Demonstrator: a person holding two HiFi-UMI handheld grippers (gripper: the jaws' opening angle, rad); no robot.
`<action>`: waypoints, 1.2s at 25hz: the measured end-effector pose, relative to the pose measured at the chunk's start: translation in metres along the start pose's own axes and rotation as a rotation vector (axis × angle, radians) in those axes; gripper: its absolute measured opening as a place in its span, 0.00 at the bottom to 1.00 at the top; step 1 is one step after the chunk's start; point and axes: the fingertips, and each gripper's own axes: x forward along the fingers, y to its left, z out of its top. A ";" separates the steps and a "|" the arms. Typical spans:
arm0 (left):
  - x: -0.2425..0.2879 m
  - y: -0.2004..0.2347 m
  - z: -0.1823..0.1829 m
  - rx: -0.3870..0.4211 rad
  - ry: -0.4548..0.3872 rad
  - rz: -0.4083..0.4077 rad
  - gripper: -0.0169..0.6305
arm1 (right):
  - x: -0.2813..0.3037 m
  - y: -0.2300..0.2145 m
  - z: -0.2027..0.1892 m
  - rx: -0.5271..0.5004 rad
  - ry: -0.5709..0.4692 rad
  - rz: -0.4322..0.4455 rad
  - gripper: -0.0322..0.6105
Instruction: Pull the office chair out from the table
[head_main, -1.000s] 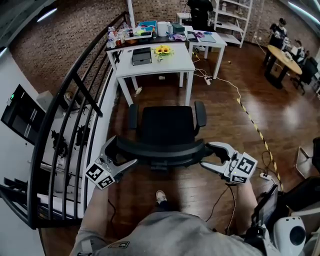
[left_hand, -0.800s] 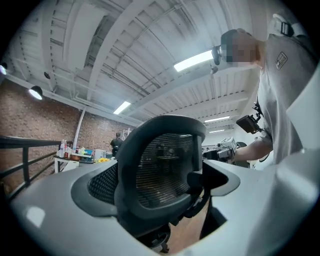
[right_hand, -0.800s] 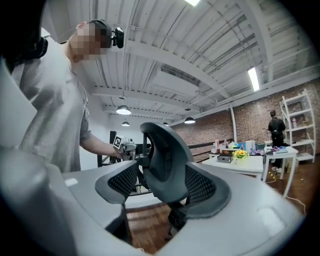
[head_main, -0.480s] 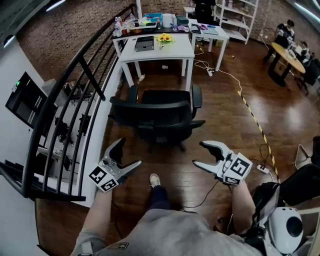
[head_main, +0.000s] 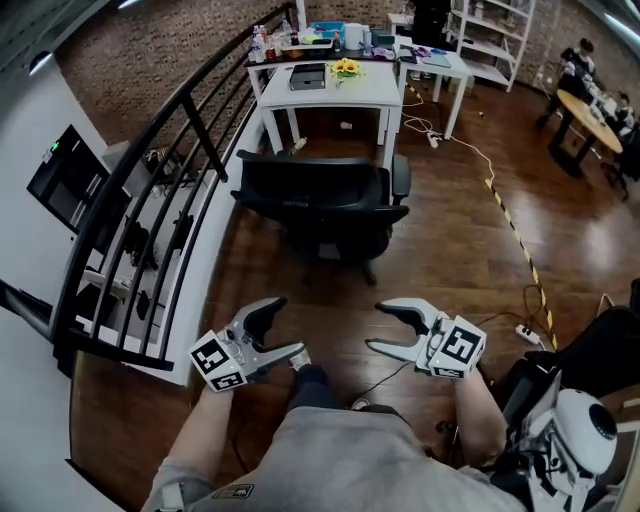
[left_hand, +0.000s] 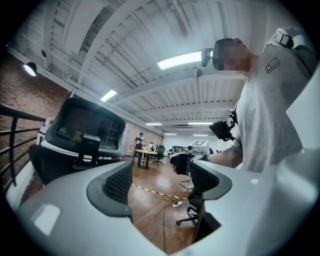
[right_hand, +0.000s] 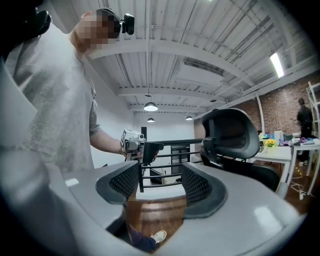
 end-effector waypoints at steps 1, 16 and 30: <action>-0.002 -0.009 0.000 -0.009 0.006 -0.014 0.58 | 0.000 0.008 0.001 0.004 0.001 0.011 0.48; -0.027 -0.071 -0.013 -0.109 0.089 -0.302 0.36 | 0.044 0.081 -0.002 0.056 0.023 0.030 0.44; -0.055 -0.085 -0.021 -0.153 0.092 -0.443 0.03 | 0.084 0.127 -0.005 0.111 0.048 0.103 0.11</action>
